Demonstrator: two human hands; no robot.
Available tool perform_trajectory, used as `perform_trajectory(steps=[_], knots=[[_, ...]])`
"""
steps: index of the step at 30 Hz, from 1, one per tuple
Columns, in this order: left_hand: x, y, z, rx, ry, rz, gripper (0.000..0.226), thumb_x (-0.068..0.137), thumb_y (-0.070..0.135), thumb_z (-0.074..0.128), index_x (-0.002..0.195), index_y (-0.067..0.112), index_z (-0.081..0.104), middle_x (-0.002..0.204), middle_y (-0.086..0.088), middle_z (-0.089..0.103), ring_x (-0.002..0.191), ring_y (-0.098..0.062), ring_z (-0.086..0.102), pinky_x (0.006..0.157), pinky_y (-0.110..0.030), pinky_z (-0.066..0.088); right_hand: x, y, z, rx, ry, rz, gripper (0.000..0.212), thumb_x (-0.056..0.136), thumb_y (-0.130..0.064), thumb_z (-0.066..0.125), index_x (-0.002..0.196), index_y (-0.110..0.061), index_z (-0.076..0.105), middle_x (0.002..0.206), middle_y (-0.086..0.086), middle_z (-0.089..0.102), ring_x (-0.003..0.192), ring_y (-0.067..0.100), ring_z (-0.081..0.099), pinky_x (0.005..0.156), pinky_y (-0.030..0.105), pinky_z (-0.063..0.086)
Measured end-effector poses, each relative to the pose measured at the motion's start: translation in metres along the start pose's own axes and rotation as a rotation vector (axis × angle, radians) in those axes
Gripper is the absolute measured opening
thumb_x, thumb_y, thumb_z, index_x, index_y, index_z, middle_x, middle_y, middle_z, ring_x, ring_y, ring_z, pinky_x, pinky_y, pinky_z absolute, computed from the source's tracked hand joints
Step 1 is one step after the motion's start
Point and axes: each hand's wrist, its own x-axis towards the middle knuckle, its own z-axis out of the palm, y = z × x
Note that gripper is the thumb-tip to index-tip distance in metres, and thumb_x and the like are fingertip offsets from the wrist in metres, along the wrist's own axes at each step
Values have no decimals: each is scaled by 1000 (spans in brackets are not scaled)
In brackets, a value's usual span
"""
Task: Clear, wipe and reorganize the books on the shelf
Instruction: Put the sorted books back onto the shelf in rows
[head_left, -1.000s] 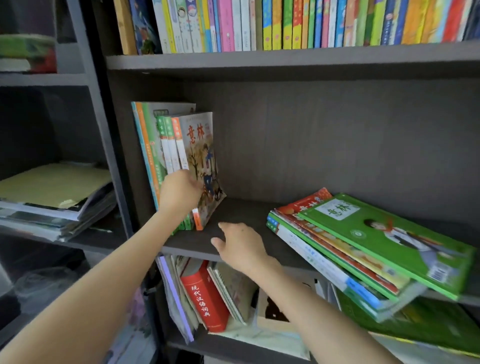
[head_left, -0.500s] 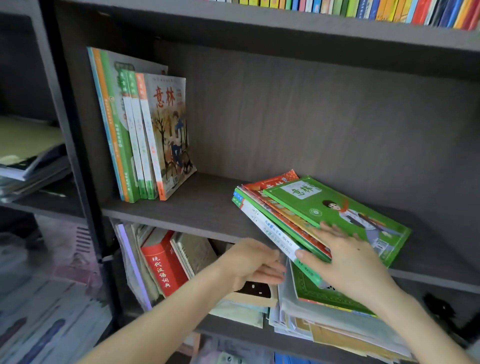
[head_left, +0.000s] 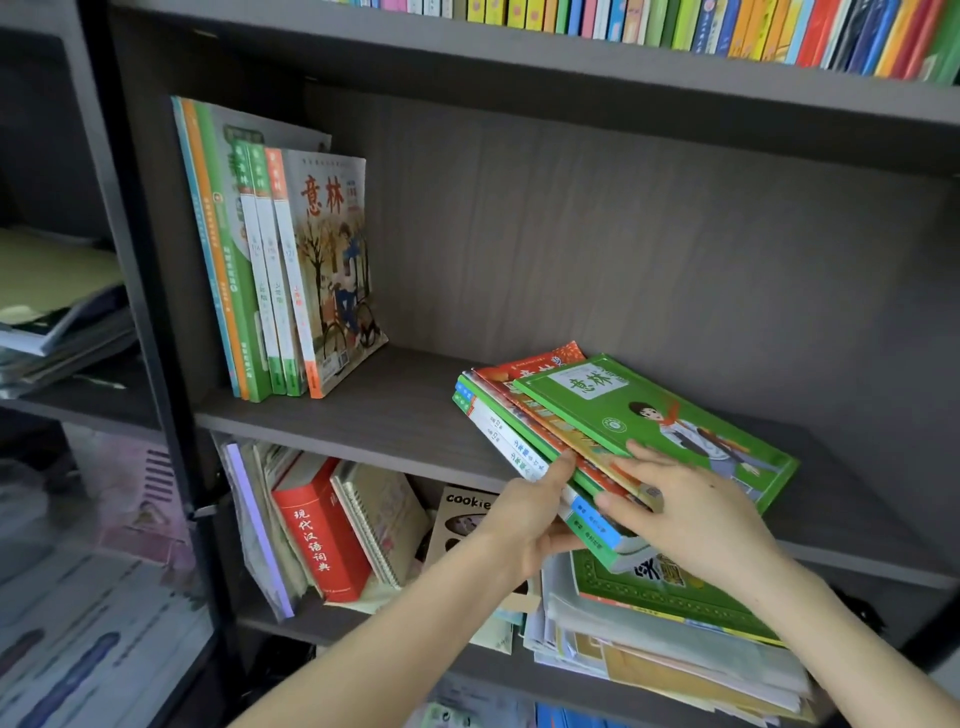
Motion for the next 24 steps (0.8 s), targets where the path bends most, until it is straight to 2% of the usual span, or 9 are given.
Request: perform_trajectory(steps=[4,7,13,15,16,18,19,22,24], knots=[[1,-4,5,56,93,49,37,97,39,52,109,4,59,102,-18,70,70,-20,71,66,-33,60,2,-6,2,-133,54,-32,48,98,-54,32,142,-38,38,155,-4,31,138,17,38,99,35,46],[-4,-3,10,51,136,70,38,97,32,51,115,-1,54,99,-19,66,59,-16,70,57,-29,58,0,-2,2,-187,46,-36,47,100,-49,27,144,-34,36,154,-1,34,136,19,40,101,36,46],[-28,20,14,110,187,163,17,91,19,54,87,2,54,87,-17,56,55,-19,67,52,-30,56,-4,35,-10,-184,22,2,47,102,-46,25,146,-32,36,154,-3,34,133,19,45,100,29,42],[-41,38,12,133,230,229,17,89,18,55,86,1,56,84,-16,56,61,-22,66,55,-33,58,-3,44,-13,-155,-21,36,44,103,-43,25,141,-32,43,138,-1,55,116,17,59,87,27,48],[-49,47,8,137,257,257,18,89,18,55,87,1,58,83,-16,58,65,-25,65,59,-36,59,-3,49,-10,-141,-61,43,40,103,-42,27,135,-33,49,119,-1,66,97,14,65,73,25,49],[-67,68,0,121,291,295,21,89,19,54,96,0,61,88,-17,67,69,-26,67,59,-35,59,-3,53,-5,-126,-144,56,28,101,-42,37,115,-31,59,81,-6,66,63,8,60,49,22,38],[-75,77,-5,111,301,313,21,90,19,54,98,1,61,90,-16,69,68,-24,68,56,-33,59,-2,52,-2,-79,-142,61,26,99,-41,43,110,-28,62,76,-6,65,61,7,59,47,21,36],[-94,93,-21,175,361,433,18,90,18,54,88,1,61,84,-14,71,73,-23,71,60,-30,59,-3,27,-8,293,58,-39,32,98,-37,48,122,-23,63,112,-8,68,99,7,63,73,18,45],[-100,96,-30,375,456,577,26,89,21,56,71,2,55,67,-10,62,62,-23,64,58,-24,53,-8,-10,-27,578,124,-182,41,94,-45,49,129,-25,58,120,-16,60,98,-8,56,79,4,40]])
